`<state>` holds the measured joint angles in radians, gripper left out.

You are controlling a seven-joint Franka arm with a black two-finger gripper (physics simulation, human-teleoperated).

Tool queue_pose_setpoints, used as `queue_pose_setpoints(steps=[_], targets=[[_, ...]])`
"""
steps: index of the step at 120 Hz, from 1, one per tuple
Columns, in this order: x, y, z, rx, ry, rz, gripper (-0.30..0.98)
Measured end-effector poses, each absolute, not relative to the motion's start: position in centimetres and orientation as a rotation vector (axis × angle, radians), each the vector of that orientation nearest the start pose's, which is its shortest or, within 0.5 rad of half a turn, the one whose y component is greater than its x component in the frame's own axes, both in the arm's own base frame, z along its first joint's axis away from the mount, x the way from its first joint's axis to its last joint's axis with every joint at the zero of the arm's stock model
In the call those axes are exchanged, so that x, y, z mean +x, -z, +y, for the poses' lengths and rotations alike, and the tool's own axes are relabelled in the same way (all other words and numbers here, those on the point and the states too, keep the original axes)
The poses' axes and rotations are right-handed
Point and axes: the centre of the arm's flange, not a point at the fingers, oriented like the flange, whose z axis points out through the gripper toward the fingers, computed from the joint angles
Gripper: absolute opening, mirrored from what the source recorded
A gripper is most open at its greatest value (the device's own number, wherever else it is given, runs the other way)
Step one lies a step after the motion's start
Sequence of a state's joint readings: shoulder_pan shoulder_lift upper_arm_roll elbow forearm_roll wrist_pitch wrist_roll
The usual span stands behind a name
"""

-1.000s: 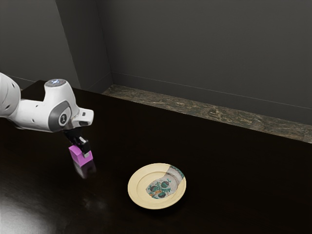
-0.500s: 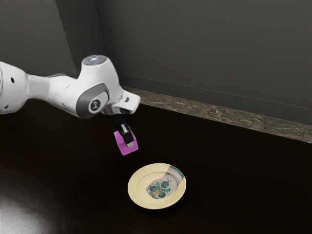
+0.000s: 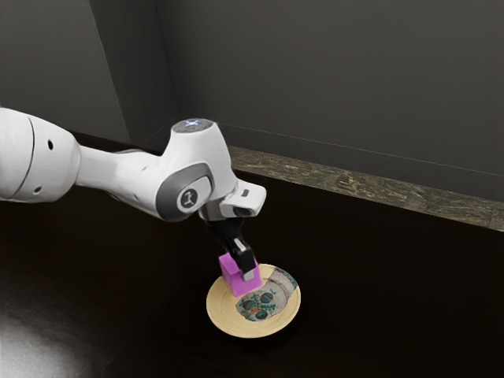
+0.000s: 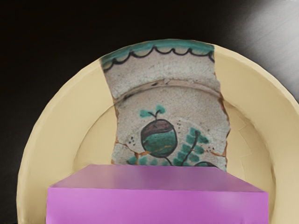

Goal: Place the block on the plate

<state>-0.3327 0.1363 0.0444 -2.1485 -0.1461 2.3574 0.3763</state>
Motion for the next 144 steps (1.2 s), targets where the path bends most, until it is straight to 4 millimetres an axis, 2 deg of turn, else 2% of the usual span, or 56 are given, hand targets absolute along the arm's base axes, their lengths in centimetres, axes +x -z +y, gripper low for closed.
queue_pose_setpoints(steps=[40,67,81,95,116,129,138,144], targets=[[55.5,-30.9,-17.0,-3.152,0.084,0.811,0.38],[55.8,-30.5,-17.1,-3.163,0.091,0.786,0.56],[56.0,-31.3,-17.0,-3.166,0.112,0.776,0.61],[55.9,-33.9,-16.9,-3.166,0.176,0.78,0.64],[55.8,-39.9,-15.8,-3.152,0.277,0.781,0.67],[58.1,-45.5,-13.1,-3.106,0.333,0.749,0.67],[59.9,-50.7,-10.7,-3.069,0.356,0.694,0.68],[60.4,-54.2,-9.0,-3.064,0.34,0.632,0.68]])
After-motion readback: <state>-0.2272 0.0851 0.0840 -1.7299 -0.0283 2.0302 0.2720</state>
